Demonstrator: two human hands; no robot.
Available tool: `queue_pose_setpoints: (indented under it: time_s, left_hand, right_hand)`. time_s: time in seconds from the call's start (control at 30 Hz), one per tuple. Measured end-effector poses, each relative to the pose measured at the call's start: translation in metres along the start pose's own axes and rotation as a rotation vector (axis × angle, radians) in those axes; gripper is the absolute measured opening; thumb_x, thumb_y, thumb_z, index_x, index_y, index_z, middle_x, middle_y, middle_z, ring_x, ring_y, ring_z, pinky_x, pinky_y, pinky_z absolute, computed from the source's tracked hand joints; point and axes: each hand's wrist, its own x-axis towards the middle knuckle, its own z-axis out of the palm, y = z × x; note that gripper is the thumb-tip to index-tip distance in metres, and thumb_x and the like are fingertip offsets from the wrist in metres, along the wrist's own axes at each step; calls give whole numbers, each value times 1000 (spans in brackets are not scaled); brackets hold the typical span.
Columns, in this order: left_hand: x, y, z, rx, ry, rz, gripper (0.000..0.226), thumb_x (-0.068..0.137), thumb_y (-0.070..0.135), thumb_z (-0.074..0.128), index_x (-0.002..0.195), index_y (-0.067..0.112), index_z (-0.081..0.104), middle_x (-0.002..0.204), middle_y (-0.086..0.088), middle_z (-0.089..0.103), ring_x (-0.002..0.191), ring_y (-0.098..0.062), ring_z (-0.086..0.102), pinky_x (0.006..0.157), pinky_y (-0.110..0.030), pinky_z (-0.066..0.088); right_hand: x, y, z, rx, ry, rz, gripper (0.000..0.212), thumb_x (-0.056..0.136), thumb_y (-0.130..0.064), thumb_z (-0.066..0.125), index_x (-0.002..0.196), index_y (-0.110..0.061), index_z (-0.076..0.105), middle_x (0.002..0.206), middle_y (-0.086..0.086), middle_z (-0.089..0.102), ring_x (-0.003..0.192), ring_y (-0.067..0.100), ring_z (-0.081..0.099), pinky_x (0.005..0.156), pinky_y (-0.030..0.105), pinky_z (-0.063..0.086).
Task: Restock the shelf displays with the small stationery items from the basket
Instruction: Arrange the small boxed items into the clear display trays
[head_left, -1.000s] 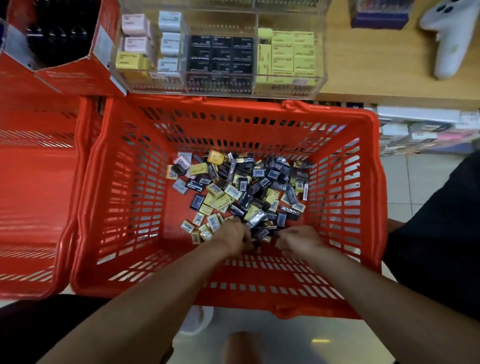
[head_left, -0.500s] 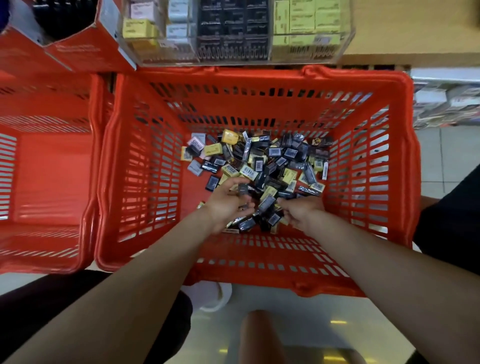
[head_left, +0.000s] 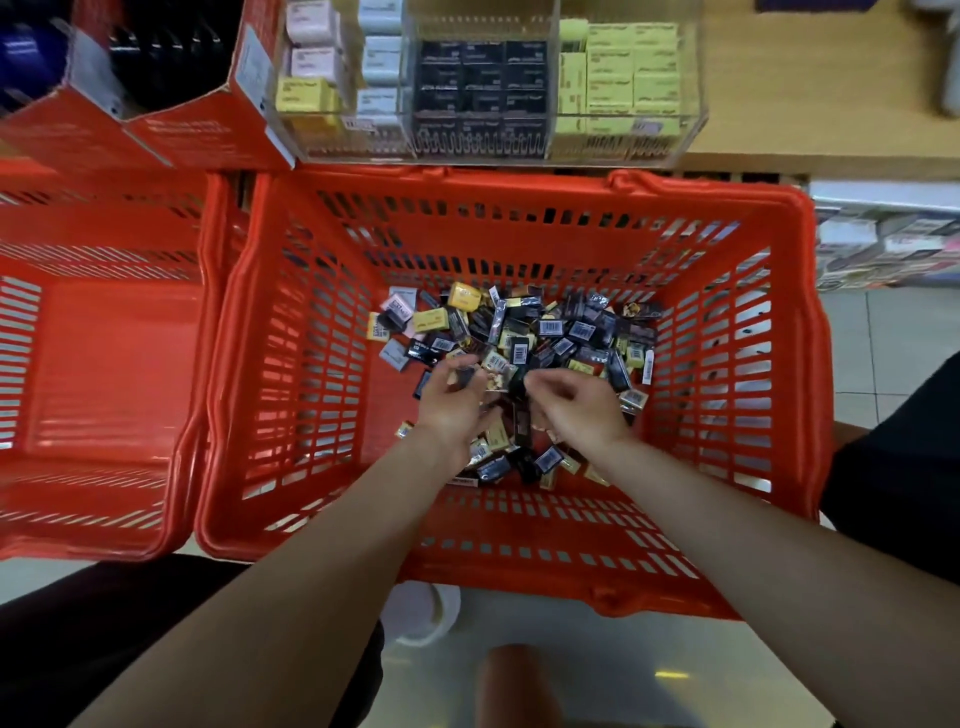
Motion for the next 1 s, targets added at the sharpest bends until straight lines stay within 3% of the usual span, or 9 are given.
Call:
queue_pose_setpoints:
  time_s: [0.07,0.23,0.3,0.4,0.47,0.57,0.63,0.77,1.0]
  left_hand:
    - [6,5,-10,-2,62,6,14,100,9,54,106,21,60,108,-4,59,84,-18,64,72,-32,59]
    - [11,11,-32,71,32,-2,21,92,0,63,103,18,63,111,-5,60,85,-15,65,65,-24,59]
    - [12,12,-35,136,12,-2,23,91,1,65,101,21,64,114,-3,60,89,-14,63,66,-24,57]
    - [12,11,-36,147,-34,-57,20,91,6,67,106,20,65,106,1,59,82,-14,58,67,-25,55]
    - [12,8,-34,180,-53,-81,15,93,13,66,106,22,65,102,0,60,79,-16,56,69,-27,56]
    - [11,5,-28,178,-80,-143,10,98,22,59,108,23,61,110,-7,57,95,-23,60,83,-38,59]
    - [8,7,-26,124,-100,-182,11,99,23,56,109,21,60,109,-8,54,92,-24,62,77,-39,61]
    - [9,9,-23,101,-124,-167,15,98,17,57,111,17,64,97,-8,53,75,-18,58,65,-31,60]
    - [12,14,-13,167,-140,-171,12,99,14,58,104,21,66,102,-1,55,73,-15,51,57,-23,51]
  right_hand:
    - [5,10,4,-434,22,-137,32,91,-30,69,119,-15,67,115,1,70,103,16,66,90,29,53]
    - [10,30,29,-848,18,-266,50,84,-37,74,127,-20,54,127,5,51,108,28,59,82,38,55]
    - [13,34,31,-856,26,-306,41,85,-26,74,120,-19,54,127,6,49,107,30,59,78,38,53]
    - [13,36,20,-608,-7,-272,22,85,-22,75,96,-19,56,102,4,63,86,23,64,68,35,53]
    - [13,33,4,-473,32,-235,17,88,-25,72,100,-20,61,94,5,69,73,21,66,63,35,54]
    - [21,30,-21,-485,122,-238,23,98,-20,57,120,-14,58,115,12,62,56,14,52,53,29,45]
    - [27,28,-32,-512,153,-210,22,101,-15,48,121,-10,55,119,18,55,61,16,47,55,25,38]
    - [33,26,-28,-656,67,-173,28,103,-19,41,109,-7,66,122,16,58,107,28,55,90,29,42]
    - [37,33,-8,-894,112,-233,47,93,-48,58,125,-14,56,135,8,44,108,27,60,77,35,54]
